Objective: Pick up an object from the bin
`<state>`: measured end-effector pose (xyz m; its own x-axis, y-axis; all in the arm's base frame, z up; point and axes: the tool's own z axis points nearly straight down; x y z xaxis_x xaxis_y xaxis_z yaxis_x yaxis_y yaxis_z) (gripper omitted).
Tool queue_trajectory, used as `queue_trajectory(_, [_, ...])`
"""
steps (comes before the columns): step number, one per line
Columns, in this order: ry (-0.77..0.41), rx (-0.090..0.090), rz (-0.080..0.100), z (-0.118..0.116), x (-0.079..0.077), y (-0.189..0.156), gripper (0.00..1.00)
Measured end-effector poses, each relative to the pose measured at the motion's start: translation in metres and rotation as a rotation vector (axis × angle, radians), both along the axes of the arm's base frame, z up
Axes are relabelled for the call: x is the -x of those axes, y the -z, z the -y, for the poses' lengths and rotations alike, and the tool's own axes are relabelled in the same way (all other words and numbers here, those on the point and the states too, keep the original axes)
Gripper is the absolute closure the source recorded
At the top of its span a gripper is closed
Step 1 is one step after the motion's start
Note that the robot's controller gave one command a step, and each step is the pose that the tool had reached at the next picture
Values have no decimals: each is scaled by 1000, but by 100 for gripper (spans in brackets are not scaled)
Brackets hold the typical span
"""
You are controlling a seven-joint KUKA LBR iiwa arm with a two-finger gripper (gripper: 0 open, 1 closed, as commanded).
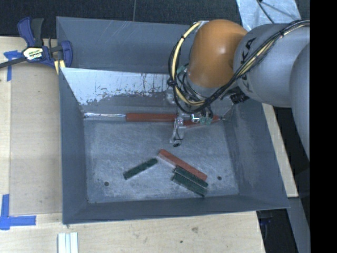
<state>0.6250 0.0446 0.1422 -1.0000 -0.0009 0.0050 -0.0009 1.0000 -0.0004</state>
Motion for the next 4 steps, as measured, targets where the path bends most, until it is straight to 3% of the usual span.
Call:
queue_trajectory(1, [-205,-1,5,-24,74,73,0])
queue_trajectory(2, [-202,-2,9,-24,73,71,100])
queue_trajectory(3, [-201,-1,7,-23,73,72,0])
queue_trajectory(4, [-749,-3,4,-85,92,72,0])
